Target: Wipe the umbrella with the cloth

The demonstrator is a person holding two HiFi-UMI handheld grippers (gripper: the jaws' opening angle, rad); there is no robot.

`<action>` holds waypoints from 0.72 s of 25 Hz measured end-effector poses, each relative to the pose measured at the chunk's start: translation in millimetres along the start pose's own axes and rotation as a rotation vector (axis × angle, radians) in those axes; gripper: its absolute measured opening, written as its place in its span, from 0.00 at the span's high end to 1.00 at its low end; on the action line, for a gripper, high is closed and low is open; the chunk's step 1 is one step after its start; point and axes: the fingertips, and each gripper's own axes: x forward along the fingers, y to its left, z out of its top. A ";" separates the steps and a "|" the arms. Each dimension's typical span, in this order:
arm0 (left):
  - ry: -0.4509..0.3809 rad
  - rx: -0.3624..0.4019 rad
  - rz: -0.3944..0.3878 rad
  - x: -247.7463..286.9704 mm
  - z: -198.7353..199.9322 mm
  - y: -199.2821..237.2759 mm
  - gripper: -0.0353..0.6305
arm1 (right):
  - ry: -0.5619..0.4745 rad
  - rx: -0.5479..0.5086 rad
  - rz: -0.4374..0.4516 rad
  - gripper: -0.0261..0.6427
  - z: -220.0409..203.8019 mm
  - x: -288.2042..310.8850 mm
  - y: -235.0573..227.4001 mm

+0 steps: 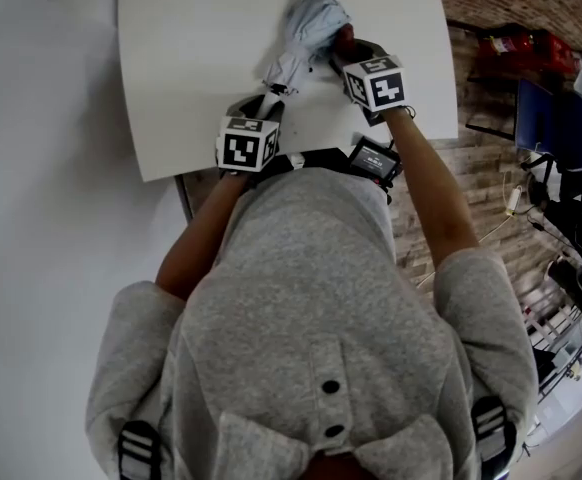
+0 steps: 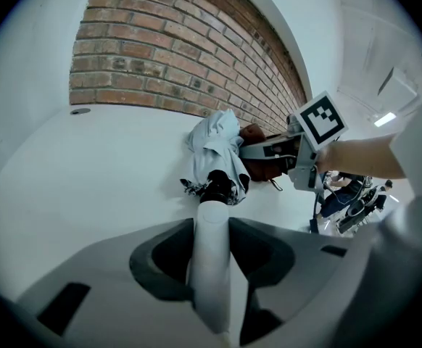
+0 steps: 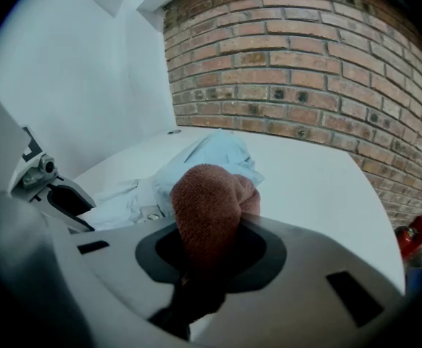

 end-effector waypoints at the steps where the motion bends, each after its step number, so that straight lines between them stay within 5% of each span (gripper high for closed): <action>1: 0.000 0.000 0.000 0.7 -0.4 0.3 0.71 | 0.000 -0.004 0.003 0.81 -0.8 0.6 1.8; 18: 0.003 0.007 0.001 1.5 -1.5 -0.9 0.71 | 0.020 -0.028 0.086 0.81 -13.5 -2.3 39.6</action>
